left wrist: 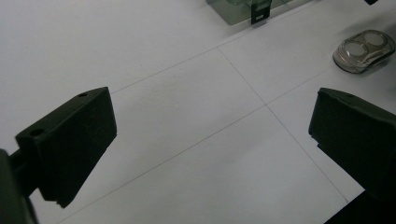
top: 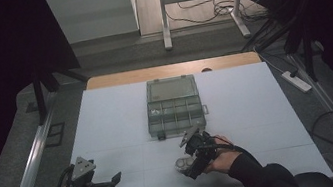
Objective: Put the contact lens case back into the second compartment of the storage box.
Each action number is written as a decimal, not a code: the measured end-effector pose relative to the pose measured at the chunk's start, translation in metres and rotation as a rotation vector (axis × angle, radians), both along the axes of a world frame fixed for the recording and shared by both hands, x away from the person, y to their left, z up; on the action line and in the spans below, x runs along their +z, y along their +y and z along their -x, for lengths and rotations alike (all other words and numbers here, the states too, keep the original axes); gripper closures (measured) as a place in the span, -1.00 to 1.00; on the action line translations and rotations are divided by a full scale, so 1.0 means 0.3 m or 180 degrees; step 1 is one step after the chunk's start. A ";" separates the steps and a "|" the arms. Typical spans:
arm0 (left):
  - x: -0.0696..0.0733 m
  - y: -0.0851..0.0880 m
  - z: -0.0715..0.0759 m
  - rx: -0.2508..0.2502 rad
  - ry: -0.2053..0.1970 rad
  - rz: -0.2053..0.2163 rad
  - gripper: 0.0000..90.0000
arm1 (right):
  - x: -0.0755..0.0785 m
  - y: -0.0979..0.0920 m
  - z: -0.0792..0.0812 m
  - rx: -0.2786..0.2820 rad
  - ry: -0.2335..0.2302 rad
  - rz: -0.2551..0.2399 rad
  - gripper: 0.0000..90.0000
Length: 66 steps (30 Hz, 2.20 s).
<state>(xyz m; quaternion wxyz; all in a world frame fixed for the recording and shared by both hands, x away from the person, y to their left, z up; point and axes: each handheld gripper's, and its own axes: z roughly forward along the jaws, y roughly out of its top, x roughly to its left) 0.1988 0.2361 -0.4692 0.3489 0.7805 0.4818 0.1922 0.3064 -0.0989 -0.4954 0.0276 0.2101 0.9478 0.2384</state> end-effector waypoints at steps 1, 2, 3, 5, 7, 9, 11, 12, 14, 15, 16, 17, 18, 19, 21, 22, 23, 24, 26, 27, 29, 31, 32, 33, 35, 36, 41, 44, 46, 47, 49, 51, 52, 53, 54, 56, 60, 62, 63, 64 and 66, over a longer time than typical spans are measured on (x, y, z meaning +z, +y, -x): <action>0.000 0.000 0.000 0.0000 0.0000 0.0002 -0.98 | -0.004 0.005 -0.002 0.0013 -0.0007 0.0019 -1.00; 0.000 0.000 0.000 0.0000 0.0000 0.0002 -0.98 | -0.009 0.009 -0.005 0.0022 -0.0006 0.0031 -1.00; 0.000 0.001 0.000 0.0001 0.0000 0.0003 -0.98 | -0.013 0.013 -0.006 0.0025 -0.0009 0.0055 -1.00; 0.000 0.001 0.000 0.0001 0.0001 0.0007 -0.98 | -0.021 0.020 -0.010 0.0039 -0.0012 0.0087 -1.00; 0.000 0.002 0.000 -0.0001 0.0000 0.0010 -0.98 | -0.031 0.028 -0.012 0.0065 -0.0021 0.0116 -1.00; 0.000 0.004 0.000 0.0004 -0.0001 0.0027 -0.98 | -0.040 0.035 -0.014 0.0070 -0.0031 0.0164 -1.00; 0.000 0.005 0.000 0.0006 0.0000 0.0033 -0.98 | -0.049 0.041 -0.015 0.0105 -0.0036 0.0201 -1.00; 0.001 0.004 0.000 0.0006 0.0000 0.0031 -0.98 | -0.054 0.044 -0.016 0.0109 -0.0040 0.0222 -1.00; 0.000 0.004 0.000 0.0004 -0.0001 0.0029 -0.98 | -0.062 0.047 -0.017 0.0156 -0.0059 0.0263 -1.00; 0.000 0.004 0.000 0.0002 0.0001 0.0026 -0.98 | -0.065 0.050 -0.016 0.0152 -0.0061 0.0289 -1.00; 0.000 0.004 0.000 0.0002 0.0001 0.0026 -0.98 | -0.065 0.050 -0.016 0.0152 -0.0061 0.0289 -1.00; 0.000 0.004 0.000 0.0000 0.0000 0.0026 -0.98 | -0.070 0.051 -0.016 0.0169 -0.0090 0.0313 -1.00; 0.000 0.004 0.000 0.0000 0.0000 0.0026 -0.98 | -0.075 0.053 -0.016 0.0182 -0.0101 0.0345 -1.00; 0.000 0.004 0.000 0.0000 -0.0002 0.0027 -0.98 | -0.078 0.054 -0.016 0.0182 -0.0105 0.0369 -1.00; 0.000 0.004 0.001 -0.0001 -0.0003 0.0028 -0.98 | -0.078 0.054 -0.017 0.0210 -0.0094 0.0364 -0.93; 0.000 0.004 0.000 -0.0001 -0.0003 0.0029 -0.98 | -0.075 0.053 -0.016 0.0228 -0.0091 0.0340 -0.88; 0.000 0.004 0.000 -0.0002 -0.0003 0.0027 -0.98 | -0.073 0.052 -0.016 0.0260 -0.0097 0.0338 -0.83; 0.000 0.004 0.000 -0.0002 -0.0003 0.0027 -0.98 | -0.073 0.052 -0.016 0.0260 -0.0097 0.0338 -0.83; 0.000 0.004 0.001 -0.0003 -0.0002 0.0025 -0.98 | -0.064 0.051 -0.010 0.0330 -0.0108 0.0296 -0.60; 0.001 0.004 0.001 -0.0004 -0.0001 0.0024 -0.98 | -0.060 0.049 -0.010 0.0356 -0.0122 0.0285 -0.52; 0.001 0.004 0.001 -0.0004 -0.0003 0.0023 -0.98 | -0.055 0.049 -0.007 0.0377 -0.0140 0.0264 -0.36; 0.001 0.003 0.001 -0.0005 -0.0003 0.0022 -0.98 | -0.050 0.048 -0.007 0.0421 -0.0111 0.0243 -0.18; 0.001 0.003 0.001 -0.0006 -0.0004 0.0020 -0.98 | -0.050 0.048 -0.007 0.0421 -0.0111 0.0243 -0.18; 0.001 0.003 0.001 -0.0006 -0.0004 0.0020 -0.98 | -0.048 0.048 -0.006 0.0432 -0.0119 0.0236 -0.06; 0.001 0.003 0.001 -0.0006 -0.0005 0.0019 -0.98 | -0.045 0.048 -0.007 0.0443 -0.0127 0.0242 0.01; 0.000 0.003 0.001 -0.0007 -0.0005 0.0018 -0.98 | -0.044 0.048 -0.010 0.0448 -0.0104 0.0255 0.02; 0.001 0.003 0.001 -0.0007 -0.0005 0.0020 -0.98 | -0.041 0.050 -0.010 0.0423 -0.0100 0.0295 0.04; 0.001 0.003 0.001 -0.0006 -0.0007 0.0015 -0.98 | -0.037 0.046 -0.014 0.0342 -0.0037 0.0266 0.05; 0.000 0.002 0.001 -0.0007 -0.0005 0.0012 -0.98 | -0.027 0.042 -0.018 0.0271 -0.0032 0.0192 0.06; 0.000 0.002 0.001 -0.0007 -0.0005 0.0012 -0.98 | -0.021 0.040 -0.020 0.0233 -0.0036 0.0160 0.06; 0.000 0.002 0.001 -0.0005 -0.0004 0.0012 -0.98 | -0.009 0.036 -0.027 0.0126 -0.0008 0.0063 0.06; 0.000 0.002 0.000 -0.0005 -0.0002 0.0012 -0.98 | -0.001 0.033 -0.033 0.0043 0.0009 -0.0023 0.07; 0.000 0.002 0.000 -0.0005 -0.0002 0.0012 -0.98 | -0.001 0.033 -0.033 0.0043 0.0009 -0.0023 0.07; 0.000 0.002 0.000 -0.0004 -0.0001 0.0013 -0.98 | 0.005 0.030 -0.038 -0.0045 0.0007 -0.0063 0.07; 0.000 0.002 0.000 -0.0003 -0.0001 0.0011 -0.98 | 0.008 0.029 -0.041 -0.0079 0.0004 -0.0092 0.07; 0.000 0.002 0.000 -0.0003 0.0000 0.0011 -0.98 | 0.014 0.030 -0.046 -0.0170 -0.0003 -0.0147 0.07; 0.000 0.002 0.000 -0.0001 0.0002 0.0012 -0.97 | 0.029 0.034 -0.059 -0.0285 -0.0029 -0.0236 0.07; 0.000 0.002 0.000 -0.0001 0.0001 0.0011 -0.98 | 0.033 0.035 -0.063 -0.0303 -0.0039 -0.0259 0.07; 0.000 0.002 0.000 -0.0003 0.0001 0.0010 -0.97 | 0.036 0.037 -0.066 -0.0329 -0.0036 -0.0283 0.07; 0.000 0.002 0.000 -0.0002 0.0003 0.0013 -0.97 | 0.039 0.037 -0.070 -0.0343 -0.0041 -0.0296 0.08; 0.000 0.003 0.000 -0.0001 0.0003 0.0015 -0.97 | 0.047 0.041 -0.081 -0.0397 -0.0047 -0.0334 0.08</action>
